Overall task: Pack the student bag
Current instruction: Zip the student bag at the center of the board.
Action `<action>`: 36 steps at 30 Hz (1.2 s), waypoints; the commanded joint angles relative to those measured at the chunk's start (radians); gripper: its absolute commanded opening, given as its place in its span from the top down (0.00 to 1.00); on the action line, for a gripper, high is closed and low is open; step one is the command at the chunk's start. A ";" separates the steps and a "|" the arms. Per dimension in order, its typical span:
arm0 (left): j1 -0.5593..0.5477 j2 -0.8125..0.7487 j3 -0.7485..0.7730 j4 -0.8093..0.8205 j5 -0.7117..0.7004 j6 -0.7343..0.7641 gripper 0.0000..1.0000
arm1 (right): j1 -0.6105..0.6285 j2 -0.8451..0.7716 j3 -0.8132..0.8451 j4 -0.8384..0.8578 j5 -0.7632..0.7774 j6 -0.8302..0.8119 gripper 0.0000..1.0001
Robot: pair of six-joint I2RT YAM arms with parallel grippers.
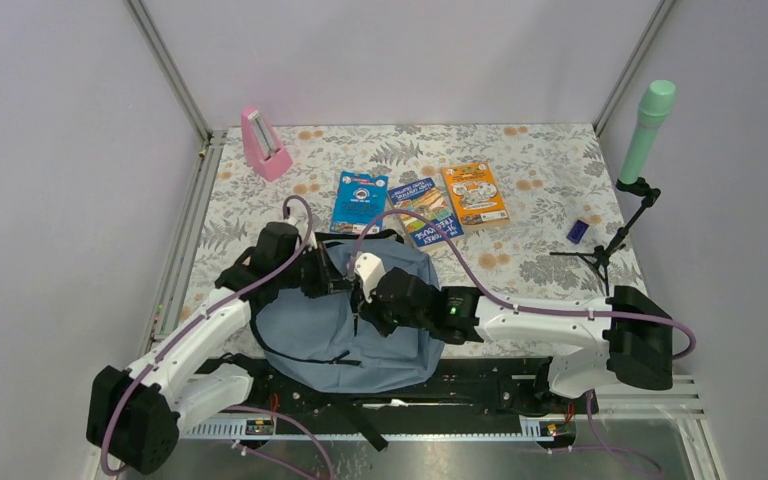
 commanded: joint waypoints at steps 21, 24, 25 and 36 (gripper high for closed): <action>0.104 0.146 0.117 0.287 0.050 0.029 1.00 | 0.090 0.047 -0.024 -0.004 -0.193 0.111 1.00; 0.111 0.149 0.117 0.285 0.063 0.030 1.00 | 0.096 0.033 -0.042 -0.007 -0.178 0.112 1.00; 0.111 0.149 0.116 0.280 0.071 0.028 1.00 | 0.096 0.029 -0.047 -0.010 -0.161 0.113 1.00; 0.020 -0.019 -0.030 0.097 -0.085 0.047 0.30 | 0.095 0.013 -0.042 -0.018 -0.015 0.102 1.00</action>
